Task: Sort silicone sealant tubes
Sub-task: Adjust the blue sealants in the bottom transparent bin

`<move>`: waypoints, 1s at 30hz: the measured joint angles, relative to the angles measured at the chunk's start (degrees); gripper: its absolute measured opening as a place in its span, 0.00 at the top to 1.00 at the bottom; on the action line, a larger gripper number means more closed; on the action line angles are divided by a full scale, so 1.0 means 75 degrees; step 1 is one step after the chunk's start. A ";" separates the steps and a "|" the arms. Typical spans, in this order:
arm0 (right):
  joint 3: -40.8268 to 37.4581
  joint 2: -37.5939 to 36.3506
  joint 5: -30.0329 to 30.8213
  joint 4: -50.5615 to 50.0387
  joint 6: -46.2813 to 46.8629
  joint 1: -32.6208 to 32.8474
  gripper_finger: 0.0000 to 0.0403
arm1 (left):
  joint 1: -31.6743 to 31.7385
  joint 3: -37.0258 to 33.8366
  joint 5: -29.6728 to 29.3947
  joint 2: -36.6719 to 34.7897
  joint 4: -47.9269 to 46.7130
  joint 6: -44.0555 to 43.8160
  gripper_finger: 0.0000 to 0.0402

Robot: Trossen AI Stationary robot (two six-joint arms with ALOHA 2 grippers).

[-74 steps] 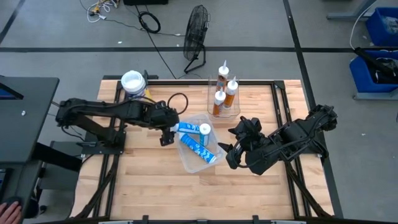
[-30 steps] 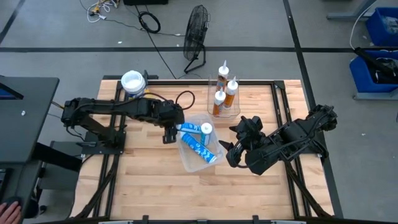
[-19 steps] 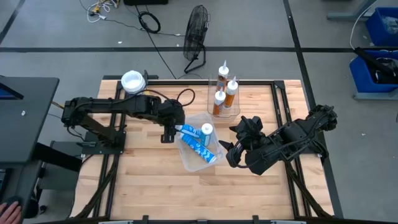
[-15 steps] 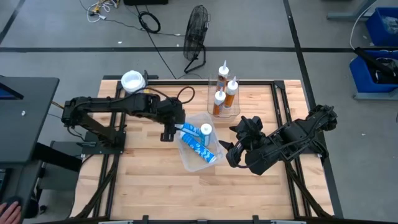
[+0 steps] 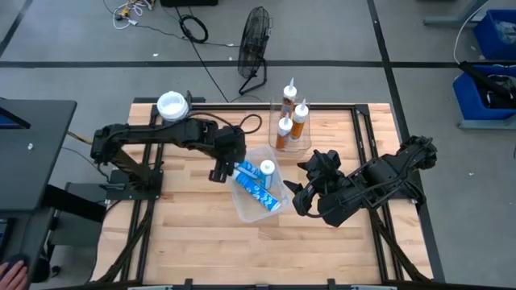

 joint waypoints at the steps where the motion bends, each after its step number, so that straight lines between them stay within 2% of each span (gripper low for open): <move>1: 0.0000 0.0000 0.0001 0.0011 -0.0002 0.0001 0.21 | 0.0033 0.0132 0.0017 0.0023 -0.0061 0.0073 0.44; 8: -0.0006 0.0000 0.0055 0.0002 -0.0002 0.0000 0.21 | 0.0061 0.0946 0.0231 0.0572 -0.0151 0.0584 0.44; 11: -0.0006 0.0000 0.0066 0.0009 0.0001 0.0000 0.21 | -0.0006 0.1009 0.0213 0.0867 -0.0539 0.1058 0.44; 26: -0.0006 0.0000 0.0192 0.0005 -0.0028 0.0000 0.21 | -0.0181 0.1064 -0.0559 0.0924 0.0035 0.2155 0.43; 30: -0.0006 0.0000 0.0188 0.0005 -0.0011 0.0003 0.21 | -0.0180 0.1065 -0.0615 0.0924 0.0131 0.2131 0.43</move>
